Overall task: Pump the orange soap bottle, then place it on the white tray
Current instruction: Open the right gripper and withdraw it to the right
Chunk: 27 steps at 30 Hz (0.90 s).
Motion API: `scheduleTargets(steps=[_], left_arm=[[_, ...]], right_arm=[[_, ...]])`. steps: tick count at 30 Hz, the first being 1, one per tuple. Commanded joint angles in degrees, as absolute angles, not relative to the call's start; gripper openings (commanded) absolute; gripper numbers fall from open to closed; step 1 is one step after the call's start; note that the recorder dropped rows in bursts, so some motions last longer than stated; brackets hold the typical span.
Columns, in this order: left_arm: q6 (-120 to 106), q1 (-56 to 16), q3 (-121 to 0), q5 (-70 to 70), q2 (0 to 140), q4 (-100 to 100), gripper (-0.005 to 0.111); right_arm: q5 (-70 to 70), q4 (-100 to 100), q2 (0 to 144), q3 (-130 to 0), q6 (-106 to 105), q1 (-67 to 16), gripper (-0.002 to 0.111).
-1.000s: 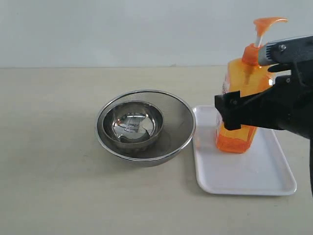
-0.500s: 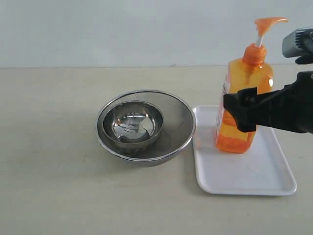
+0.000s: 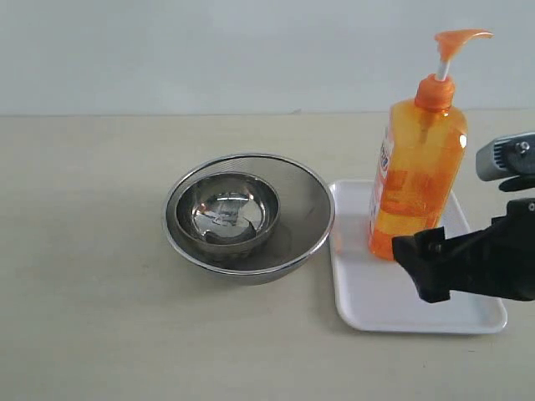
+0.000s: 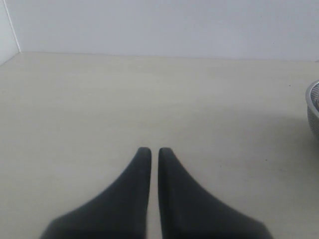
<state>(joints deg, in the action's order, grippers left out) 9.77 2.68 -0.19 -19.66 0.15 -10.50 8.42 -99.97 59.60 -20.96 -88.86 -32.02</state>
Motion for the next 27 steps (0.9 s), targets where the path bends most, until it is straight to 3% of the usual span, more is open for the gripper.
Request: scheduleTargets(steps=[1, 7, 9, 13, 16, 27], left_arm=[[9.65, 2.79, 0.0, -19.54, 0.0, -10.34, 0.005], [9.65, 2.79, 0.0, -19.54, 0.0, -10.34, 0.005], [9.65, 2.79, 0.0, -19.54, 0.0, -10.34, 0.005], [9.65, 2.79, 0.0, -19.54, 0.0, -10.34, 0.005], [9.65, 2.79, 0.0, -19.54, 0.0, -10.34, 0.005], [9.65, 2.79, 0.0, -19.54, 0.0, -10.34, 0.005]], right_arm=[[2.74, -99.95, 59.16, -20.03, -86.31, -32.02, 0.104], [-4.72, -99.95, 59.16, -20.03, -83.87, -32.02, 0.103], [-6.24, -99.95, 59.16, -19.96, -83.64, -32.02, 0.096], [-8.39, -99.95, 59.16, -19.88, -82.38, -32.02, 0.053], [-13.0, -99.95, 59.16, -19.33, -82.38, -32.02, -0.001], [-18.2, -99.95, 59.16, -19.04, -81.22, -32.02, 0.003]])
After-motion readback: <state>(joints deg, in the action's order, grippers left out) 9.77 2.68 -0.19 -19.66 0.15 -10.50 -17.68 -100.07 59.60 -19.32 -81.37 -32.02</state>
